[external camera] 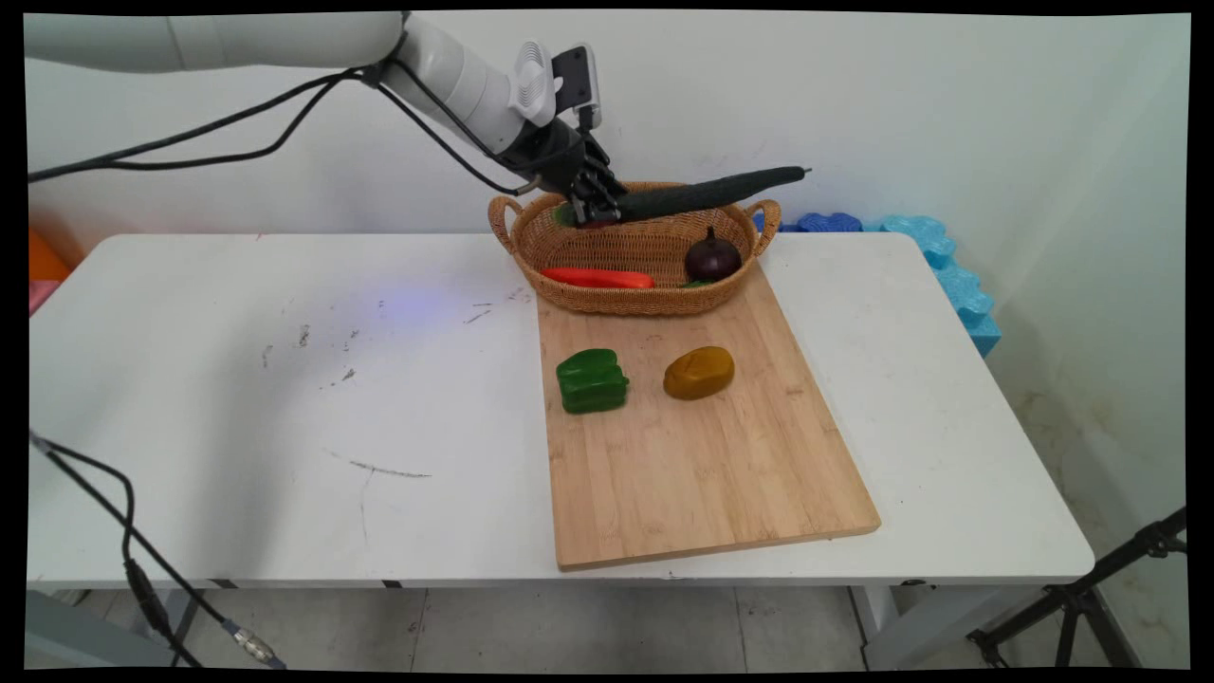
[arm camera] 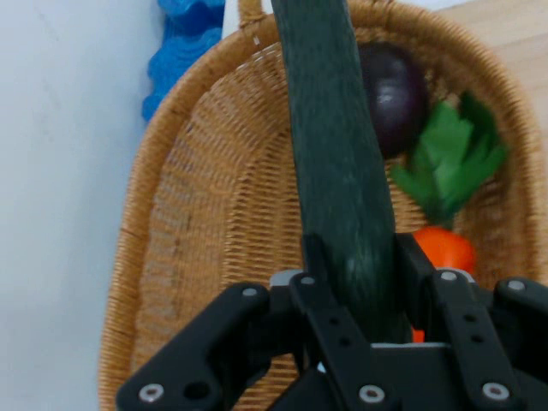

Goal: Place the picked object in the vegetable basket

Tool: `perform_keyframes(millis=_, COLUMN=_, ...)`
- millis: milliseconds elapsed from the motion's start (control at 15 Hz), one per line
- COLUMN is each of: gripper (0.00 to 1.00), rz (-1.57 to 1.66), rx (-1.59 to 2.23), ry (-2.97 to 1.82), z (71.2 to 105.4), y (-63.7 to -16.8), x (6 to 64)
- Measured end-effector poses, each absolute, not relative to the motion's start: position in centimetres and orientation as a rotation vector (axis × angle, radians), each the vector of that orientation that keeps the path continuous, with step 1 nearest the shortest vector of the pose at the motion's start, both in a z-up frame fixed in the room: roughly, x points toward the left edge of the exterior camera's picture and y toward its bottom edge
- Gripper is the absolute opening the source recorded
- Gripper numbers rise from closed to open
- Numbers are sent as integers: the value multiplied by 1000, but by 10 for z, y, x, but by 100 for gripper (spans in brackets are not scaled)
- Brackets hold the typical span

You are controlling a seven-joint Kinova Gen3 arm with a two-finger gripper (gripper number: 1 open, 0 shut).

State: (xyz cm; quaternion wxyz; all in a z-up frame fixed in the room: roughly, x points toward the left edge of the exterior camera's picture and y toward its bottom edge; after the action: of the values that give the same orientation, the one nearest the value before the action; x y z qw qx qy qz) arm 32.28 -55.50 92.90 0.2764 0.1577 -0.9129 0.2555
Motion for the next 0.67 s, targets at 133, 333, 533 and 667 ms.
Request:
perform_keyframes(millis=133, gripper=0, rz=714, rx=380, ry=-2479, z=923, y=-569, x=329)
perform_keyframes(millis=333, gripper=0, rz=745, rx=319, ry=-2524, z=911, y=-588, x=340)
perform_keyframes(millis=533, gripper=0, rz=763, rx=277, ry=-2562, z=896, y=-603, x=349)
perform_keyframes(millis=667, gripper=0, rz=771, rx=259, ry=-2582, z=886, y=-613, x=354)
